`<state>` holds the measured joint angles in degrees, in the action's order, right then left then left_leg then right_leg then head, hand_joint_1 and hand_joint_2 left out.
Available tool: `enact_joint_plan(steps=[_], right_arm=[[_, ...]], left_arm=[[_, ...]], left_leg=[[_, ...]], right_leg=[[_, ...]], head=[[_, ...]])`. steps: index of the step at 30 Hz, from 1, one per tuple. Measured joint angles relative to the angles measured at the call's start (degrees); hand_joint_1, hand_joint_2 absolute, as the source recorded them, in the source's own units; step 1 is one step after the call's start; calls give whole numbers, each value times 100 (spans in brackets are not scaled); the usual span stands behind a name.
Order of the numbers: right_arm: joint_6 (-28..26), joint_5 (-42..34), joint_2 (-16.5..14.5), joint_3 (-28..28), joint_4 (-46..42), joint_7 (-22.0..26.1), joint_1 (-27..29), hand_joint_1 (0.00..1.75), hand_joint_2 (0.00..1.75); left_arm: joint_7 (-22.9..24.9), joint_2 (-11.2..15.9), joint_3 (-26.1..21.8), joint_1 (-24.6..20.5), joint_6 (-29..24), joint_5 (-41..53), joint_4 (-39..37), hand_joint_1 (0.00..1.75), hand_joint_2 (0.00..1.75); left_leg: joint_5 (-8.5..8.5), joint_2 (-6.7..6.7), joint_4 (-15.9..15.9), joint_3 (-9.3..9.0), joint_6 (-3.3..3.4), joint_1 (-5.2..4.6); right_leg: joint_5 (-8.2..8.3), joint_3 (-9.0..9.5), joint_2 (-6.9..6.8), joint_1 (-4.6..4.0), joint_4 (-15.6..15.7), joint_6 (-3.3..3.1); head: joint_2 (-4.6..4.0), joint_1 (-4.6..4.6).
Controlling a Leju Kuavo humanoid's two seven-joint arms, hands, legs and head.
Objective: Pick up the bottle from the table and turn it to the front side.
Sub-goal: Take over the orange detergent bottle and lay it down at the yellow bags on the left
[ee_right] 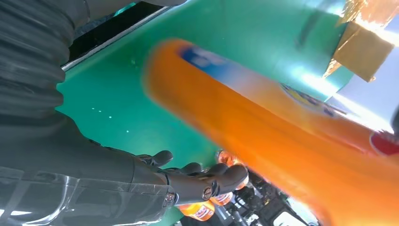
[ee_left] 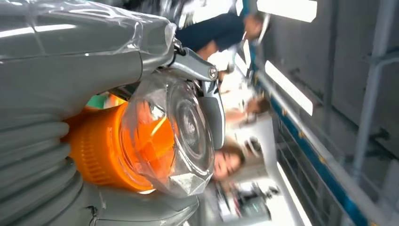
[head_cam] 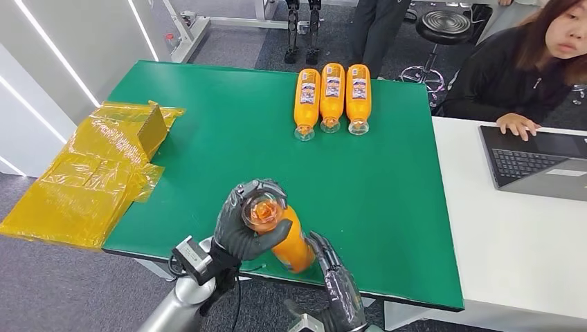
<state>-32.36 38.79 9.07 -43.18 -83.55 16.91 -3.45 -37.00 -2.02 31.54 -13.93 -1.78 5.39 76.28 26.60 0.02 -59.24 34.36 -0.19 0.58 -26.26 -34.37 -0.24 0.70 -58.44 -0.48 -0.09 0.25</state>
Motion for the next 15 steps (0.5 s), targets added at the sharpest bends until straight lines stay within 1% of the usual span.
enact_joint_plan(steps=[3,7,10,12,15], right_arm=[[-21,-80,-11,-46,45,39,-42,0,175],[-82,-179,-41,-110,123,93,-104,0,175],[-98,-216,-87,-141,193,111,-149,0,175],[-95,-238,-118,-147,228,113,-167,0,175],[-89,-241,-156,-147,262,115,-188,0,175]], left_arm=[[56,56,-165,-217,-432,640,-25,175,175],[139,105,-376,-450,-720,1278,-90,175,175],[226,159,-481,-696,-1041,1822,-210,175,175],[353,196,-516,-849,-1313,2275,-307,175,175],[734,281,-527,-1066,-1781,3258,-494,175,175]], left_leg=[[-1,0,0,0,0,0],[-1,0,0,0,0,0],[-1,0,0,0,0,0],[-1,0,0,0,0,0],[-1,0,0,0,0,0]], right_leg=[[1,0,0,0,-1,-1],[1,0,0,0,-2,-1],[1,0,0,0,-2,-1],[1,0,0,0,-2,-1],[1,-1,1,0,-2,-1]], head=[[0,0],[0,0],[0,0],[0,1],[0,1]])
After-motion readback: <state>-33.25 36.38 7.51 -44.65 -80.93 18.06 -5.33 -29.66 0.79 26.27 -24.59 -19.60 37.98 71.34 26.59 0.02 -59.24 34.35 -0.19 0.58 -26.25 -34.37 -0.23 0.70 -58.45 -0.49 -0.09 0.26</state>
